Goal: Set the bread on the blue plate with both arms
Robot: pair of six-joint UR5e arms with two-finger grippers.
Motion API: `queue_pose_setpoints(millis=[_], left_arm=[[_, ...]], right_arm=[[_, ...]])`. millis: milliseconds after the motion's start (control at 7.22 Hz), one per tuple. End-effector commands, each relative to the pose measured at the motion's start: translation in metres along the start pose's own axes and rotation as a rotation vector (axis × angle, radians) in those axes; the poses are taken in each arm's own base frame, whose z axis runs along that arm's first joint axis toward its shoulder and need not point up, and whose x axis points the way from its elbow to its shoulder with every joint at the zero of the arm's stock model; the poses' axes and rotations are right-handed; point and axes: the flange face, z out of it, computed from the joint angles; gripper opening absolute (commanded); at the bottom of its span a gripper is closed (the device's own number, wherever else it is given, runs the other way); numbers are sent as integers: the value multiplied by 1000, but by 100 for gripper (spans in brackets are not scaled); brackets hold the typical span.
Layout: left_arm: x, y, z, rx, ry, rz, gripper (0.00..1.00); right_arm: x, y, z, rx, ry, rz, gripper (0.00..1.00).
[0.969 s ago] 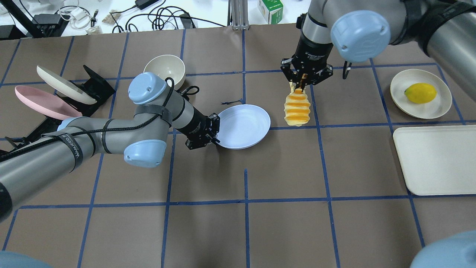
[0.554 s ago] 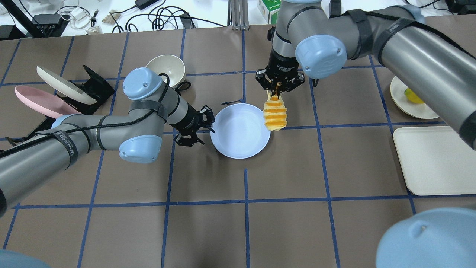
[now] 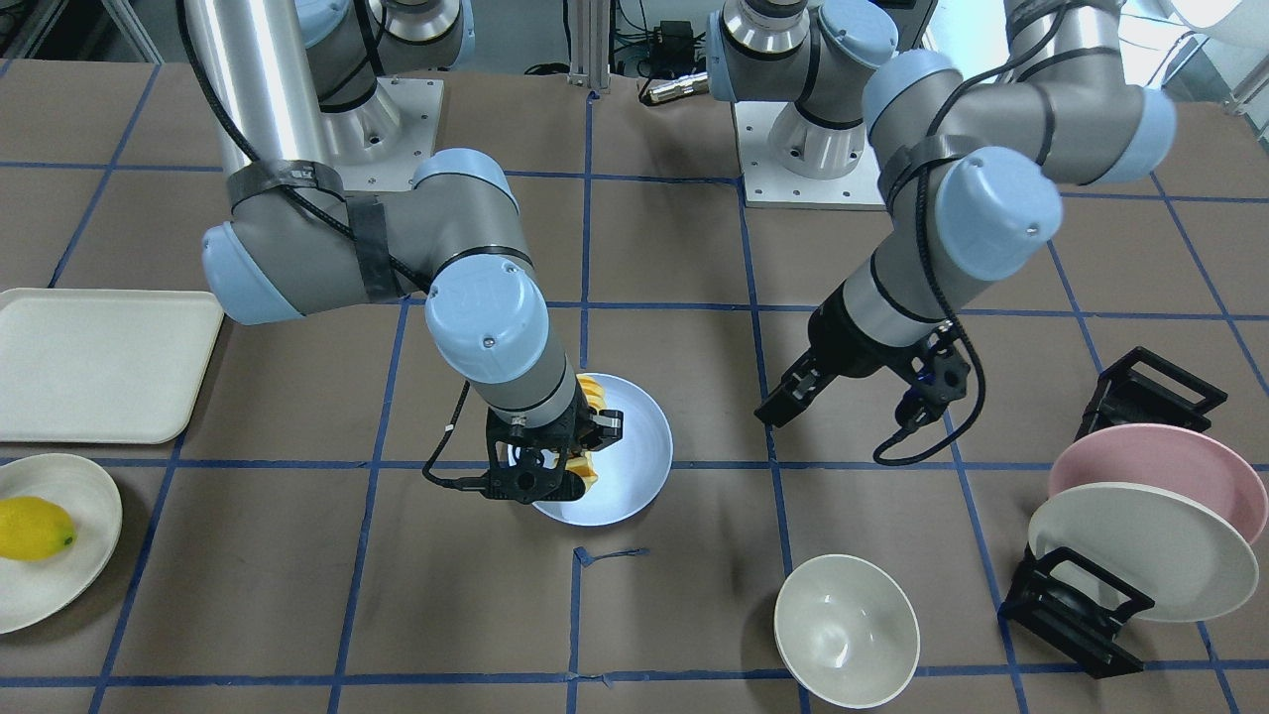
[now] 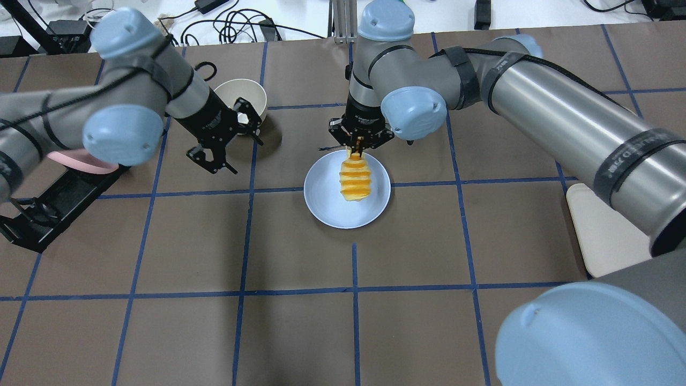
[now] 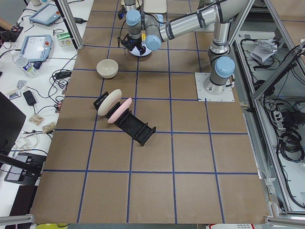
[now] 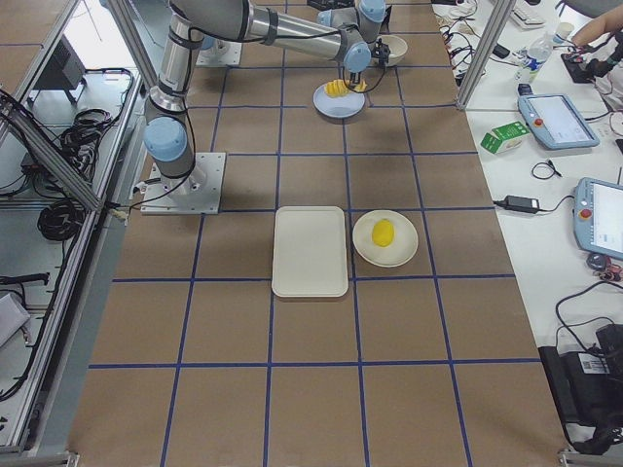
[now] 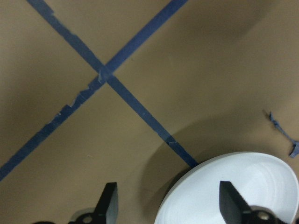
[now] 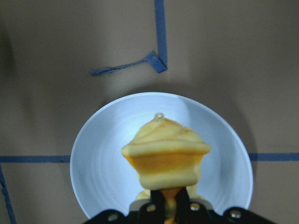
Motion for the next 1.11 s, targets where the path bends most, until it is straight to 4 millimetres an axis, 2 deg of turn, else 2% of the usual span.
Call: queue_pose_setpoints(millis=[0, 138, 277, 415, 554, 692, 831, 969], left_arm=[[-17, 36, -92, -36, -111, 67, 82], [-28, 50, -114, 17, -109, 253, 86], [-35, 48, -120, 68, -151, 561, 86], [-23, 34, -121, 151, -133, 750, 98], [-22, 30, -118, 186, -123, 821, 100], [-24, 34, -119, 190, -112, 849, 100], [-27, 39, -126, 206, -118, 875, 100], [-29, 39, -128, 209, -120, 891, 100]], right_arm=[[-4, 3, 27, -33, 21, 10, 23], [-7, 6, 29, -40, 24, 6, 83], [-9, 11, 35, -51, 29, 7, 100], [-8, 13, 34, -50, 30, 5, 100], [-6, 14, 33, -55, 42, 8, 100], [0, 10, 17, -16, 94, -10, 100], [17, 13, -24, -4, 101, -15, 100], [55, 5, -56, 12, 104, -25, 100]])
